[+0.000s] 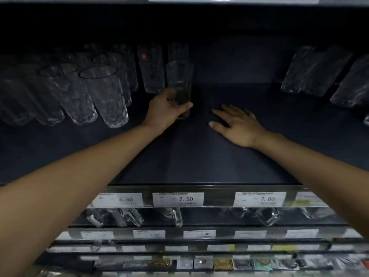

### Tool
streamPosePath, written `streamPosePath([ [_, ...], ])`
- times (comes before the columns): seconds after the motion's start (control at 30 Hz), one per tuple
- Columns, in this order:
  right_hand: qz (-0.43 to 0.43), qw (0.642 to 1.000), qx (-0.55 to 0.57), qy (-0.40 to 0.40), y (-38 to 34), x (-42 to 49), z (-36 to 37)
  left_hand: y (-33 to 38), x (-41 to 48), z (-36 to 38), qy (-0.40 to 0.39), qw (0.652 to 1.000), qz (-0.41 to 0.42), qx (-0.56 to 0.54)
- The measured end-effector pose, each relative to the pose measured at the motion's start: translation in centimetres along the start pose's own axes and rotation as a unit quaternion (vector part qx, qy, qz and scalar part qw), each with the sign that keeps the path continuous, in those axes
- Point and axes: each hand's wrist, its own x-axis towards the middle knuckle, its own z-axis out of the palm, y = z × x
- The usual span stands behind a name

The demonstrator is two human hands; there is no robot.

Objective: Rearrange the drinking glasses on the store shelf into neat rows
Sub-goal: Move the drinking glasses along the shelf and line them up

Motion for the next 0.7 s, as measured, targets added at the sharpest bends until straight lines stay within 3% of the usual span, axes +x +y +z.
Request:
streamPosePath([
  [0.7, -0.002, 1.000, 0.008, 0.012, 0.2, 0.3, 0.4, -1.6, 4.9, 1.1, 0.034, 0.994, -0.049, -0.089],
])
